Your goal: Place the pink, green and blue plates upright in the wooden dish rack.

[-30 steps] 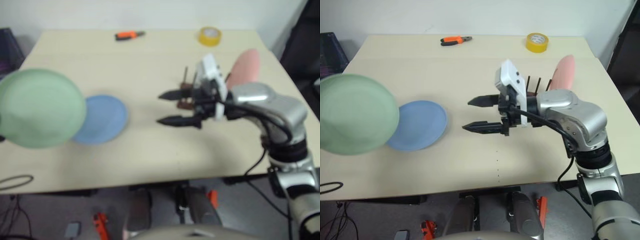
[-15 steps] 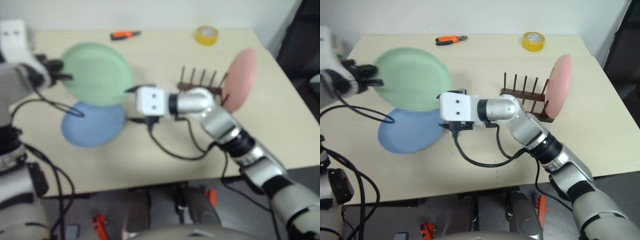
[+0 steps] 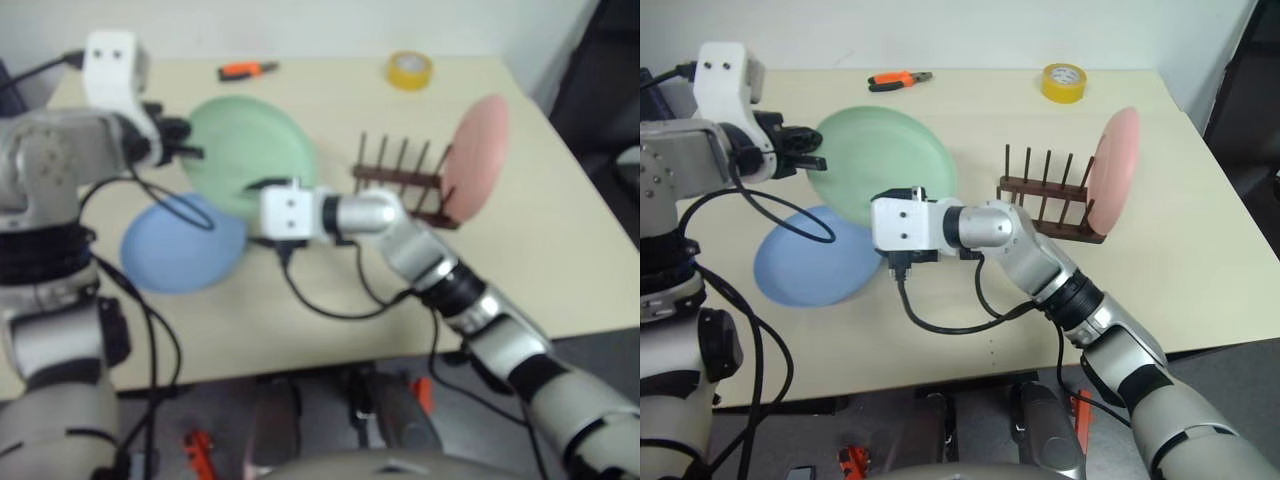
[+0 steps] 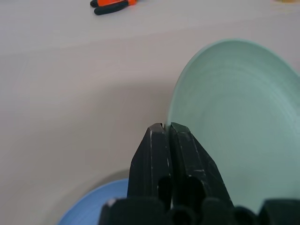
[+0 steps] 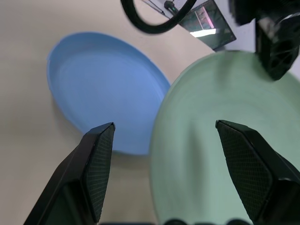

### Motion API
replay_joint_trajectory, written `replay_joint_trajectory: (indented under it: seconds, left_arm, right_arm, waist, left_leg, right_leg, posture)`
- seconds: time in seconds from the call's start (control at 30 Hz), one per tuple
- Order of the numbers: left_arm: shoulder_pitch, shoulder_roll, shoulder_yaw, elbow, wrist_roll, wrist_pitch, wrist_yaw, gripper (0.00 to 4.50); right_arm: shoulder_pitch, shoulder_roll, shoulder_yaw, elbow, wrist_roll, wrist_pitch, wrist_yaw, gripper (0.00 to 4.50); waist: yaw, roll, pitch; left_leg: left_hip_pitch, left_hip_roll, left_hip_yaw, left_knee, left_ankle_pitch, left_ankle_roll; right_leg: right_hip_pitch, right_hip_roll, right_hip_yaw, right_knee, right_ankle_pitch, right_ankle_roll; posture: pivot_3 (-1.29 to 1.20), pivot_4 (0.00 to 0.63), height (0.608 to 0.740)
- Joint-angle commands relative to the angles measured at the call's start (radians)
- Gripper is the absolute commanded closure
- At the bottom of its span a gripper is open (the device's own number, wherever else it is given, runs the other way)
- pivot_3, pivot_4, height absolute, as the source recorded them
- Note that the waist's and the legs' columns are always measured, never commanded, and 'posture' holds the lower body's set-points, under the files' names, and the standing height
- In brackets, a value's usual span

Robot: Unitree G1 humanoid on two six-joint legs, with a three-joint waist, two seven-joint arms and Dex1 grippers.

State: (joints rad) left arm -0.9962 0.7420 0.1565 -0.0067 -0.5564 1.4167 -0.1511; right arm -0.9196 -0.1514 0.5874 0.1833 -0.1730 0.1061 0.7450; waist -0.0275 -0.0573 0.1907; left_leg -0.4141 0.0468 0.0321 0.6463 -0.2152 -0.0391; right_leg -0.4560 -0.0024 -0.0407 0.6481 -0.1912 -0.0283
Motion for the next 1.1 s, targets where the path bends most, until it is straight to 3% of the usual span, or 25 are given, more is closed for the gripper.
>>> replay_joint_trajectory:
  seconds: [0.03,0.07,0.17,0.47,0.6,0.7,0.87,1.03,1.1]
  left_arm:
    - [-0.062,-0.015,-0.003,-0.009,0.023,0.000,-0.019,4.48]
    - [-0.071,-0.024,-0.002,-0.004,0.026,0.004,-0.023,4.48]
    - [-0.093,-0.049,0.008,0.010,0.031,0.018,-0.031,4.50]
    - [-0.104,-0.076,0.005,0.034,0.065,0.005,-0.061,4.50]
    - [-0.115,-0.077,-0.005,0.033,0.068,0.001,-0.096,4.50]
    - [-0.122,-0.084,0.019,0.045,0.072,-0.003,-0.106,3.75]
    - [-0.162,-0.068,0.052,0.032,0.062,0.013,-0.135,1.98]
    - [-0.278,0.012,0.055,-0.020,-0.022,0.054,-0.269,0.23]
    - [-0.312,0.058,0.073,-0.056,-0.071,0.064,-0.333,0.06]
  right_arm:
    - [0.000,0.005,-0.023,-0.001,-0.024,-0.013,-0.014,0.80]
    - [0.003,0.000,-0.026,0.004,-0.031,-0.012,-0.017,0.80]
    - [0.006,-0.015,-0.032,0.019,-0.054,-0.014,-0.024,1.38]
    - [0.010,-0.024,-0.065,0.012,-0.071,-0.008,-0.037,4.48]
    - [0.012,-0.024,-0.078,0.007,-0.074,-0.017,-0.032,4.48]
    - [0.014,-0.023,-0.081,0.009,-0.076,-0.026,-0.030,4.50]
    - [0.018,-0.016,-0.083,0.010,-0.071,-0.044,-0.023,4.50]
    - [0.014,-0.004,-0.091,0.013,-0.055,-0.045,-0.003,4.50]
    - [0.012,0.001,-0.099,0.015,-0.047,-0.052,0.002,4.50]
  waist:
    - [0.000,0.000,0.000]
    - [0.000,0.000,0.000]
    - [0.000,0.000,0.000]
    - [-0.003,0.000,0.000]
    - [-0.002,0.000,0.000]
    - [-0.001,0.000,0.000]
    - [-0.002,0.000,0.000]
    - [-0.006,0.000,0.000]
    - [-0.006,0.000,0.000]
  left_leg:
    - [0.000,0.000,0.000,0.000,0.000,0.000]
    - [0.000,0.000,0.000,0.000,0.000,0.000]
    - [0.000,0.000,0.000,0.000,0.000,0.000]
    - [0.001,0.000,0.000,0.000,0.000,0.000]
    - [0.001,0.000,0.000,0.000,0.001,-0.001]
    - [0.001,0.000,0.000,0.000,0.001,-0.001]
    - [0.001,0.000,0.000,0.000,0.001,-0.001]
    - [0.000,0.000,0.000,0.000,0.001,-0.001]
    - [0.000,0.000,0.000,-0.001,0.000,-0.001]
  right_leg:
    - [0.000,0.000,0.000,0.000,0.000,0.000]
    - [0.000,0.000,0.000,0.000,0.000,0.000]
    - [0.000,0.000,0.000,0.000,0.000,0.000]
    - [0.000,0.000,0.001,0.001,0.000,0.000]
    - [0.000,0.000,0.001,0.001,0.000,0.000]
    - [0.000,0.000,0.001,0.001,0.000,0.000]
    - [0.000,0.000,0.000,0.001,0.000,0.000]
    - [0.000,0.001,0.001,0.001,0.000,0.000]
    - [0.000,0.001,0.001,0.000,0.000,0.000]
  posture:
    - [0.00,0.150,0.740]
    - [0.00,0.150,0.740]
    - [0.00,0.150,0.740]
    - [0.00,0.150,0.740]
    - [0.00,0.150,0.740]
    - [0.00,0.150,0.740]
    - [0.00,0.150,0.740]
    - [0.00,0.150,0.740]
    - [0.00,0.150,0.740]
